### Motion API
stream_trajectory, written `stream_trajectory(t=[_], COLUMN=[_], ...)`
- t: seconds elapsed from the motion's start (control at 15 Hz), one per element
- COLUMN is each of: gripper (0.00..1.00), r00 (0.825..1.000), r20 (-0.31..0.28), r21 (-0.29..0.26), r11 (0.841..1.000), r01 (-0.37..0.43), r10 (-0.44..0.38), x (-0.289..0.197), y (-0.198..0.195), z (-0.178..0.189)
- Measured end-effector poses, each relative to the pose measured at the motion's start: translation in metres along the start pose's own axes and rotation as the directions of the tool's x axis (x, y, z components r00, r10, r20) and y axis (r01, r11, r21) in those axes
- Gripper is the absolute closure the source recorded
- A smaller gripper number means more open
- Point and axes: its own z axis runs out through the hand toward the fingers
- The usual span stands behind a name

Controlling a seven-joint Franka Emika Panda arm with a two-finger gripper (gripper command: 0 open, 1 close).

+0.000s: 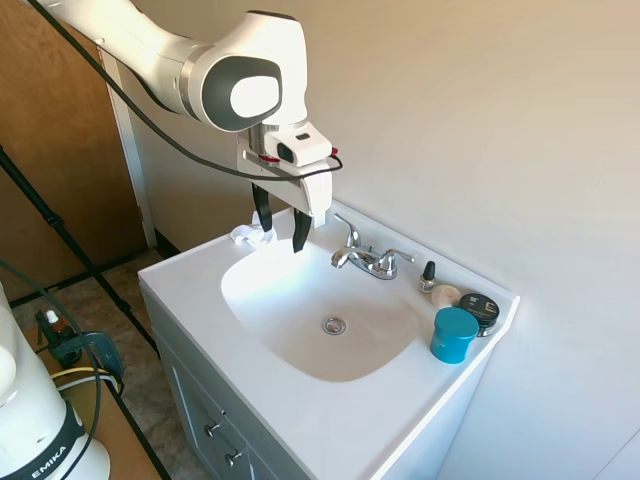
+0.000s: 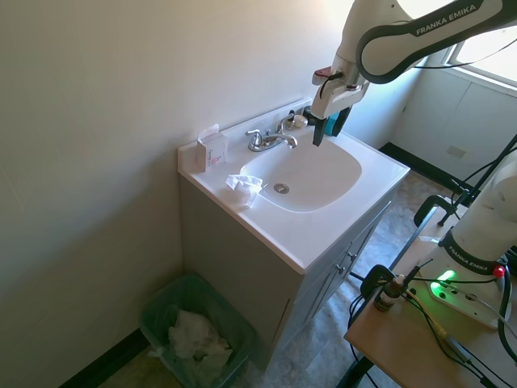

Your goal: Throw the tissue in the trash bin

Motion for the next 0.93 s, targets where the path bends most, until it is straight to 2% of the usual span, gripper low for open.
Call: stream_trajectory(t=[0.27,0.47,0.67,0.93], gripper=[0.00,0.00,0.00,0.00], r00=[0.999,0.995,0.992,0.994], r20=[0.003,-0.024,-0.046,-0.041], r21=[0.008,0.036,0.045,-0.012], r11=[0.999,0.995,0.992,0.995], r01=[0.040,0.097,0.121,0.100], r10=[-0.040,-0.097,-0.119,-0.101], x=[-0.012,-0.052,-0.093,-0.095], y=[-0.010,-0.052,-0.102,-0.157], z=[-0.004,-0.024,-0.032,0.006])
